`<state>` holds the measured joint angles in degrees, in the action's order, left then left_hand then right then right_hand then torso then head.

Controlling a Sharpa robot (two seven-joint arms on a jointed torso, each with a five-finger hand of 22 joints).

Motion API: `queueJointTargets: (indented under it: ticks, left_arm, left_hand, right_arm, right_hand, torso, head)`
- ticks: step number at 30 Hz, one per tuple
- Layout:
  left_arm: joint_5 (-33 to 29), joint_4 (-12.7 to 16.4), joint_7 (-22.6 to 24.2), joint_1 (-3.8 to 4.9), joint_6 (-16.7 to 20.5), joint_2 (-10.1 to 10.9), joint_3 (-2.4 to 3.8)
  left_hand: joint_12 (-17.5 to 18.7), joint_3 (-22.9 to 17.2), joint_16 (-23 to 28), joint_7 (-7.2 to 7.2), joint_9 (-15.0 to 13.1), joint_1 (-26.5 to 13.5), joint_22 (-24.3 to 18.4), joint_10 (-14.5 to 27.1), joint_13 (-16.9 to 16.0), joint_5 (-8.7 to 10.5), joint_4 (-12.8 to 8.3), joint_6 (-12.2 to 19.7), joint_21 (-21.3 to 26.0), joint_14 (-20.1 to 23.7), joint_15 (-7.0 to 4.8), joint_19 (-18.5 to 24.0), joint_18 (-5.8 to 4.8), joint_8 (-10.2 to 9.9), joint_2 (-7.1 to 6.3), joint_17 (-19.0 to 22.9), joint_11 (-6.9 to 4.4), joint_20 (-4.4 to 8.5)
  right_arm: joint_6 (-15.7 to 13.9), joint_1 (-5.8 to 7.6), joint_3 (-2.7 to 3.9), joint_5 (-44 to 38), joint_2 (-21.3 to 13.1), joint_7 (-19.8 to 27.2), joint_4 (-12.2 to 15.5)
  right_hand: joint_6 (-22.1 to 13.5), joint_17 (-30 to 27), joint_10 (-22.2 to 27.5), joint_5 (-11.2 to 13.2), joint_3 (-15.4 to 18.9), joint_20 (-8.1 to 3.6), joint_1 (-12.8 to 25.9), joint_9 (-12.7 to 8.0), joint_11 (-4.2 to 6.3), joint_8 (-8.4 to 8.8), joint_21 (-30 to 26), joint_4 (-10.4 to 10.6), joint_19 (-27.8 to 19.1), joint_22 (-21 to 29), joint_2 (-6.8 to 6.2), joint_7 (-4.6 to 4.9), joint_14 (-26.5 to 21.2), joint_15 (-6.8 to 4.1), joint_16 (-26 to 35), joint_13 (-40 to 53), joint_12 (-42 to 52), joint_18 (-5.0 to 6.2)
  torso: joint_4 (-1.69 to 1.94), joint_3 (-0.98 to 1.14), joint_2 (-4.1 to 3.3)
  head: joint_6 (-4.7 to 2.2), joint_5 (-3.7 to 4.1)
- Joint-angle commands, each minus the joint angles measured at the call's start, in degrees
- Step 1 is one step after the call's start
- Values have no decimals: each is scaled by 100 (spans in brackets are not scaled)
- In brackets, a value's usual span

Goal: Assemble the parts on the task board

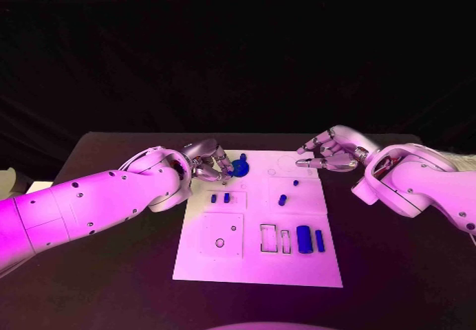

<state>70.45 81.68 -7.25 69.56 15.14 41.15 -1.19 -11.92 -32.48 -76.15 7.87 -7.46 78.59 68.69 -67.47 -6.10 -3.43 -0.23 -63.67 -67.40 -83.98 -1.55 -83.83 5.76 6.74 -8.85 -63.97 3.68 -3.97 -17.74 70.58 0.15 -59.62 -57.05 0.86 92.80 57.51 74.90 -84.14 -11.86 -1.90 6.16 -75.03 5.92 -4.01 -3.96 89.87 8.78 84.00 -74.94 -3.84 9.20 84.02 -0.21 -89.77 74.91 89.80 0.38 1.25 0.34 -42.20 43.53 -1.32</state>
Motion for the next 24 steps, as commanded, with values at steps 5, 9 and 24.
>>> queueJointTargets:
  ticks: [5, 9, 24]
  left_arm:
    - [-106, -71, -62, 3, -189, 36, -11]
    - [-106, -105, -75, -4, -247, 37, -35]
    - [-75, -168, -143, -19, -406, 16, -72]
  left_hand:
    - [64, -15, 22, 1, 15, -84, 19, -71, 11, 7, 2, -41, -29, -170, 16, -228, -87, -38, -8, 21, 1, -1]
    - [64, -15, 22, 1, 15, -84, 19, -71, 11, 7, 2, -41, -29, -170, 16, -228, -87, -38, -8, 21, 1, -1]
    - [76, -18, 25, -2, 21, -92, 39, -80, 13, 6, -1, -47, -49, -168, 16, -231, -91, -45, -6, 35, -1, -2]
  right_arm:
    - [71, -3, 0, -15, 4, 35, 15]
    - [69, -3, 0, -16, 5, 35, 17]
    - [65, -2, 0, -17, 10, 33, 27]
  right_hand:
    - [-4, 1510, -576, -27, 31, -1, 16, 5, -12, -14, 13, -8, 600, -1506, 56, -36, 598, 27, -23, 1501, 5, -38]
    - [-4, 1510, -576, -27, 31, -1, 16, 5, -12, -14, 13, -8, 600, -1506, 56, -36, 598, 27, -23, 1501, 5, -38]
    - [-4, 1510, -576, -27, 31, -1, 16, 5, -12, -14, 13, -8, 600, -1506, 56, -36, 598, 27, -23, 1501, 5, -38]
  torso:
    - [-6, -1, 1]
    - [-7, -5, -4]
    - [-10, -2, -3]
  head:
    - [23, -39]
    - [29, -25]
    - [60, -58]
